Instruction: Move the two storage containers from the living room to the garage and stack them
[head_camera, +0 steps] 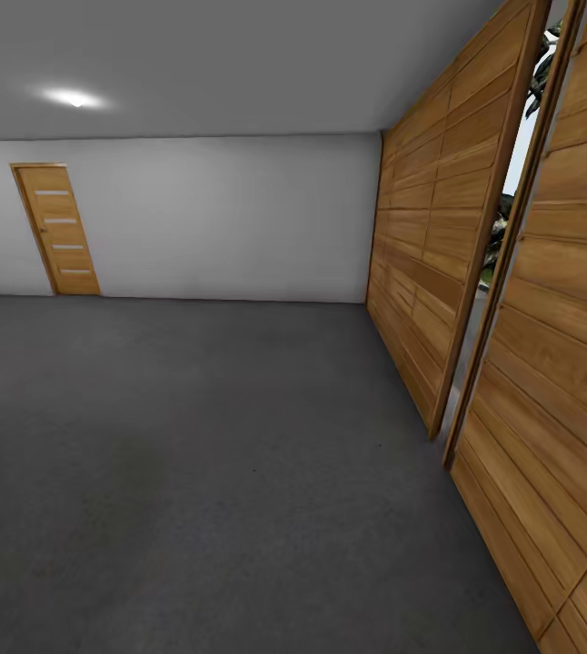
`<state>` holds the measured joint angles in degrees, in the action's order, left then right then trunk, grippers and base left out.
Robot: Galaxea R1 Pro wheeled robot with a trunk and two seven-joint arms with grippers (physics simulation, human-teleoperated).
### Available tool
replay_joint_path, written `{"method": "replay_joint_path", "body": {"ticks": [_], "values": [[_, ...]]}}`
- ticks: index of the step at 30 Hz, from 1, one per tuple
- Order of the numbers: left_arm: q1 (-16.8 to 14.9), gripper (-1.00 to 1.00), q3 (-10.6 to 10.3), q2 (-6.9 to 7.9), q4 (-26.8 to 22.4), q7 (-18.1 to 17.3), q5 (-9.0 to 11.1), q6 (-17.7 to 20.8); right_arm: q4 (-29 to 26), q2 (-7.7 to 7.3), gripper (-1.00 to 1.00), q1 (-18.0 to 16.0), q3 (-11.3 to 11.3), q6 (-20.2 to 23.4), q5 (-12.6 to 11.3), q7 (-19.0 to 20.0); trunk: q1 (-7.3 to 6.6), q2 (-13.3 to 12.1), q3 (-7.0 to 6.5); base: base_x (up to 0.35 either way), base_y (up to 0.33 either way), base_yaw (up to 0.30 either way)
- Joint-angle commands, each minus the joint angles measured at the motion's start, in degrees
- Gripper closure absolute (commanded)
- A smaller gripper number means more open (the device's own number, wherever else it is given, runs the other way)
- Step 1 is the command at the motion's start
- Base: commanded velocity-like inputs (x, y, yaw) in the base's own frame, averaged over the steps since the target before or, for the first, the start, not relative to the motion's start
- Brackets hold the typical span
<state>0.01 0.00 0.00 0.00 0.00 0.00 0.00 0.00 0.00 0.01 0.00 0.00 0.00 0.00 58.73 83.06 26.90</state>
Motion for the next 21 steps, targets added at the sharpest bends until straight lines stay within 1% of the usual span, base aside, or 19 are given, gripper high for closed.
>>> {"method": "replay_joint_path", "body": {"ticks": [1,3,7,12,15,21], "values": [[-0.1,-1.00,0.3,-0.02,-0.3,0.0,0.3,-0.3,0.0,-0.14,-1.00,-0.1,0.3,-0.3,0.3,-0.1,0.00,0.0,0.03,0.000,0.000,0.000],[-0.1,-1.00,0.9,-0.09,-1.0,0.0,0.5,-1.0,0.0,-0.12,-1.00,-0.1,0.6,-1.0,0.3,-0.1,0.00,0.0,0.03,0.000,0.000,0.000],[-0.1,-1.00,1.0,-0.19,-2.3,-0.1,0.6,-1.5,0.0,-0.13,-1.00,-0.1,0.7,-1.1,0.3,-0.1,0.00,0.0,0.03,0.000,0.000,0.000],[-0.1,-1.00,1.2,-0.26,-3.8,-0.1,0.7,-2.2,0.0,0.12,-1.00,-0.1,0.7,-2.7,0.4,-0.1,0.00,0.0,0.03,0.000,0.000,0.007],[-0.1,-1.00,1.2,-0.26,-3.9,-0.1,0.7,-2.3,0.0,0.13,-1.00,-0.1,0.7,-3.1,0.3,-0.1,0.00,0.0,-0.02,0.000,0.000,0.139],[-0.1,-1.00,1.2,-0.32,-4.0,-0.1,0.6,-2.4,0.0,0.13,-1.00,-0.1,0.6,-3.4,0.2,-0.1,0.00,0.0,-0.18,0.000,0.000,0.226]]}}
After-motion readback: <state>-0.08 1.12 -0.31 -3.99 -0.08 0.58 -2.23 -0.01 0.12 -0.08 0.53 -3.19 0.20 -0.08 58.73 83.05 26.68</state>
